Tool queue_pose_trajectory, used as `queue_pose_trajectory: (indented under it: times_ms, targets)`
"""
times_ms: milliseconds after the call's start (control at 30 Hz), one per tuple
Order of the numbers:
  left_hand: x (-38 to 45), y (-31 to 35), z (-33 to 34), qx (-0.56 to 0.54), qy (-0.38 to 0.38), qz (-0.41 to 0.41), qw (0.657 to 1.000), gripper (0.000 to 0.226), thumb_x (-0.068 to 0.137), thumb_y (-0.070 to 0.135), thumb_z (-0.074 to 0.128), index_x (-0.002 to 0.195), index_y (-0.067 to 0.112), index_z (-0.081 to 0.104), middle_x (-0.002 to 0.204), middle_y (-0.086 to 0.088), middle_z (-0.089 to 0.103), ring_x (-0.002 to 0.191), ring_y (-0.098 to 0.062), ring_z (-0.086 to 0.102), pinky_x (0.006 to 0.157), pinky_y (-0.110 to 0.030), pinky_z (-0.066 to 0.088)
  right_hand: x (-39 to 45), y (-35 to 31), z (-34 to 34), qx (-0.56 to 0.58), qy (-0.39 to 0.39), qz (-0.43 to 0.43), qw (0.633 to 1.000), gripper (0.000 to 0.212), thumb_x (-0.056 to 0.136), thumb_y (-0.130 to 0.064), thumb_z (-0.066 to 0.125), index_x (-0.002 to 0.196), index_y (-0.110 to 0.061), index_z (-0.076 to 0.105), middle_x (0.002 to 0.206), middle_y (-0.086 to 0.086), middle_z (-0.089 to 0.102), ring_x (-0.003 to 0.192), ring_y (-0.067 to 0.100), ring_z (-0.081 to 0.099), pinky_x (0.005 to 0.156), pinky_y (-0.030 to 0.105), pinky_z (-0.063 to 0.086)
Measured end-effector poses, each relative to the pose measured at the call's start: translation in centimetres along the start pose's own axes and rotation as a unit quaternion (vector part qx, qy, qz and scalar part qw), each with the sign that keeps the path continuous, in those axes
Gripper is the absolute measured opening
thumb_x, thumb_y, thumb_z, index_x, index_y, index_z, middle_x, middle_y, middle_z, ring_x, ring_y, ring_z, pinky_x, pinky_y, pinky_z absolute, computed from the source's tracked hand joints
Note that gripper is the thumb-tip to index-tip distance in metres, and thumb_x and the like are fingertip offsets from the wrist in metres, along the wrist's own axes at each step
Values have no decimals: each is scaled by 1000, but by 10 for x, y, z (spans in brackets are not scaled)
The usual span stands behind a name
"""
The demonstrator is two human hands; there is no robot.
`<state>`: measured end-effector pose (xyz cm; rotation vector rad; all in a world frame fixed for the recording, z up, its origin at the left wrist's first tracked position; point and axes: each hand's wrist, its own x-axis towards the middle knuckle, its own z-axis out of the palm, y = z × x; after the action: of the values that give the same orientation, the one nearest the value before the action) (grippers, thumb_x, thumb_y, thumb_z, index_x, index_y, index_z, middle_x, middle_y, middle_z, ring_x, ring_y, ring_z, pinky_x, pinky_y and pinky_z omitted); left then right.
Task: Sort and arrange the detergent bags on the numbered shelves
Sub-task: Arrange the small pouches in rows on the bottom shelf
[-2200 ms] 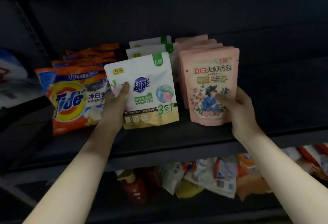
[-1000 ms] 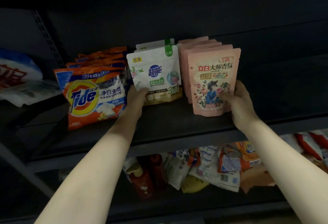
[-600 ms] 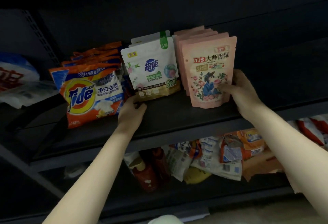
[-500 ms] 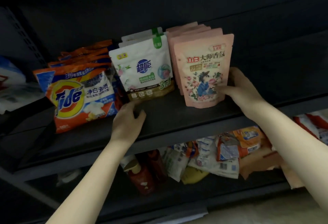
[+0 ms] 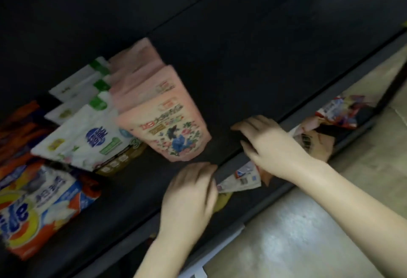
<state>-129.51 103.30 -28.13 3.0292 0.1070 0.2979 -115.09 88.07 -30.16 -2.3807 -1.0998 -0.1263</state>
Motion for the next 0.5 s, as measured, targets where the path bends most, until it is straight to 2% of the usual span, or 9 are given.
queue_pose_trajectory:
  times_ms: [100,200,333,400,500]
  targets:
    - [19,45,-5,-6,-37,51,998,34,85,29,43,105,17,67,104,2,68,93,-17,65,74,-31,54,-30,9,-32,-25,-15,33,999,37,81,-10,54,118,-7,61,104,13,65,98,33,60,83,44,51]
    - [40,87,-22,-15,-47,107,993,28,83,23,46,96,12,69,95,-2,69,85,-21,65,70,-32,53,-66,16,-73,-46,-31,79,995,34,75,-5,59,108,-2,64,92,14,66,88,35,62,76,43,53]
    - [59,151,-69,-34,-56,133,989,15,80,12,64,93,9,71,92,-5,71,85,-23,66,72,-34,52,-107,12,-153,-69,-56,153,984,34,84,-10,55,117,-6,60,107,12,64,105,33,57,90,43,47]
    - [67,184,-102,-38,-56,147,987,15,83,15,62,94,13,71,93,-2,71,88,-22,65,74,-33,51,-123,3,-203,-76,-45,188,978,36,89,-14,52,124,-9,56,118,10,60,116,30,50,99,39,39]
    - [78,228,-167,-54,-33,182,981,18,87,21,58,98,15,71,97,0,70,93,-21,64,77,-33,50,-137,-24,-287,-87,-11,216,972,36,91,-17,50,127,-10,53,124,9,56,121,27,44,102,35,33]
